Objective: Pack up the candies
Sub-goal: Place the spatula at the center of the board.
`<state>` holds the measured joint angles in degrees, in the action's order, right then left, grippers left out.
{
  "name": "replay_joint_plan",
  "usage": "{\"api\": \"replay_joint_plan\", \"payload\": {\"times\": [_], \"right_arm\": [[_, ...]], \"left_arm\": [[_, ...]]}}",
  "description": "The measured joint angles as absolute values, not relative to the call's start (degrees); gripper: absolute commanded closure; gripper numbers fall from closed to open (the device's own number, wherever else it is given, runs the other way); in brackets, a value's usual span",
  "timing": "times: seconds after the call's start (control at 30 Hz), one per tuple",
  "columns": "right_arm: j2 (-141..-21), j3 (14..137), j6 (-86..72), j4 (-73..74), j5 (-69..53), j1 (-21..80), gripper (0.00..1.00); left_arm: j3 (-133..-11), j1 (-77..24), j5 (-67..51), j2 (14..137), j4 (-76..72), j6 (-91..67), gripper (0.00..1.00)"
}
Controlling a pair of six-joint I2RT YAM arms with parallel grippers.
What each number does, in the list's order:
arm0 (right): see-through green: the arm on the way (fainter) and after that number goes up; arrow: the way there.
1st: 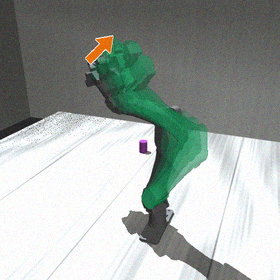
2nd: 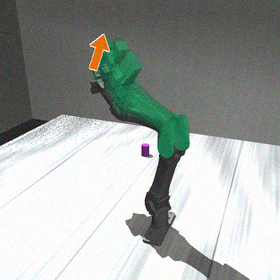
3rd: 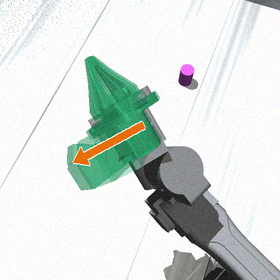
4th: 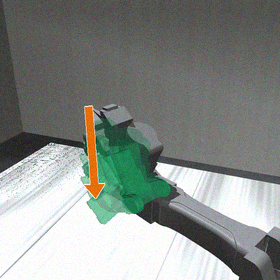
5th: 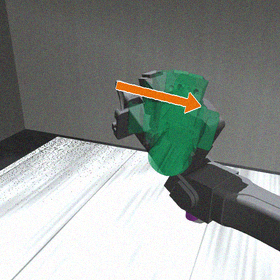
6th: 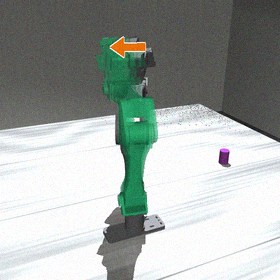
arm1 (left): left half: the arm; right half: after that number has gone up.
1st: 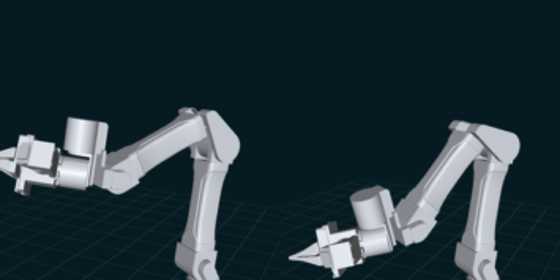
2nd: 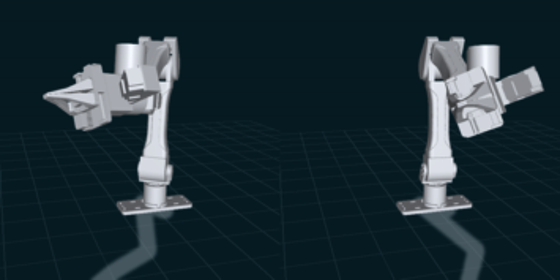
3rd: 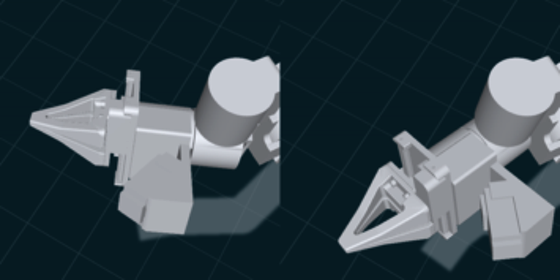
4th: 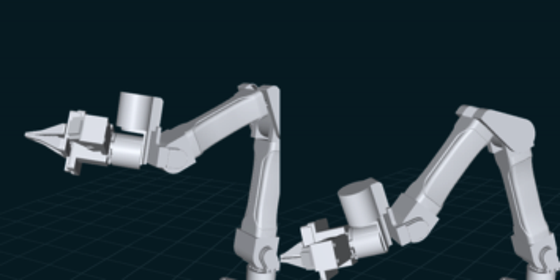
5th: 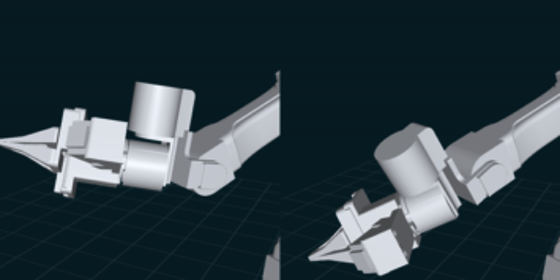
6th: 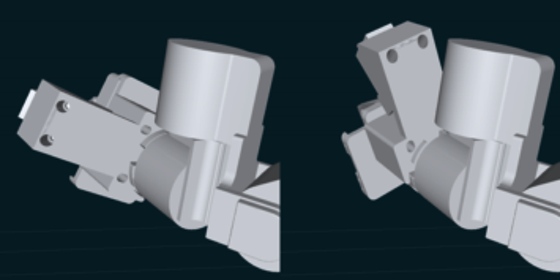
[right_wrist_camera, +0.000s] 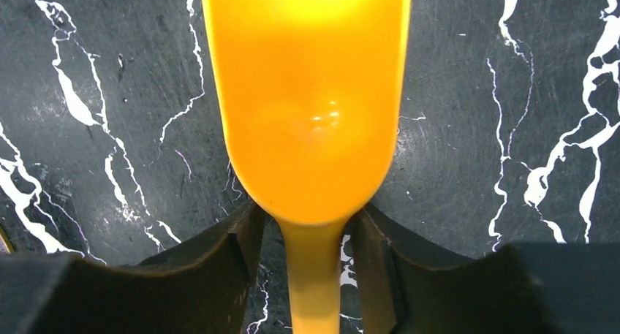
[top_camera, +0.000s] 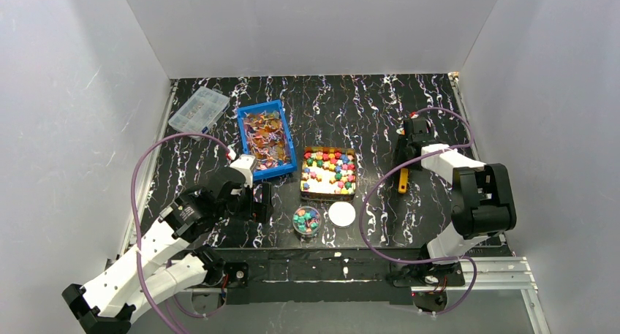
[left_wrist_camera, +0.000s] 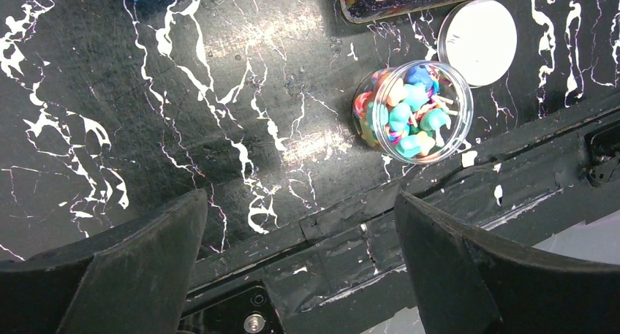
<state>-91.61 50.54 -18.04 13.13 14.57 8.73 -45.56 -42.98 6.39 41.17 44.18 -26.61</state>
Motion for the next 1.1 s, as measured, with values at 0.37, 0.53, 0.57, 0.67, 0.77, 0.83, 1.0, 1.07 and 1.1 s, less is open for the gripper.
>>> {"api": "replay_joint_plan", "payload": {"times": [0.37,0.53,0.57,0.67,0.77,0.83,1.0,1.07,1.1], "right_arm": [[-85.3,50.9,-17.2,18.1,11.8,8.6,0.20],[-80.0,51.9,-16.9,21.0,10.3,8.6,0.04],[-78.9,51.9,-16.9,21.6,9.9,8.7,0.02],[-76.2,51.9,-17.2,23.6,8.8,9.2,0.01],[-73.6,51.9,-17.7,25.1,7.9,10.7,0.02],[-71.7,51.9,-18.1,26.2,7.7,12.9,0.02],[-68.3,51.9,-20.0,28.8,8.3,20.9,0.02],[-67.2,51.9,-21.3,30.0,8.7,24.3,0.02],[-66.7,51.9,-22.0,30.5,8.9,26.0,0.02]], "left_arm": [[-45.6,-43.0,6.5,41.1,44.2,-26.6,0.01],[-45.6,-43.0,6.5,41.0,44.2,-26.6,0.01],[-45.6,-43.0,6.5,40.9,44.2,-26.6,0.01],[-45.6,-43.0,6.5,40.6,44.2,-26.6,0.01],[-45.6,-43.0,6.4,40.3,44.2,-26.6,0.01],[-45.6,-43.0,6.4,40.2,44.2,-26.6,0.01],[-45.6,-43.0,6.4,39.7,44.2,-26.6,0.01],[-45.6,-43.0,6.4,39.5,44.2,-26.6,0.01],[-45.6,-43.0,6.4,39.5,44.2,-26.6,0.01]]}}
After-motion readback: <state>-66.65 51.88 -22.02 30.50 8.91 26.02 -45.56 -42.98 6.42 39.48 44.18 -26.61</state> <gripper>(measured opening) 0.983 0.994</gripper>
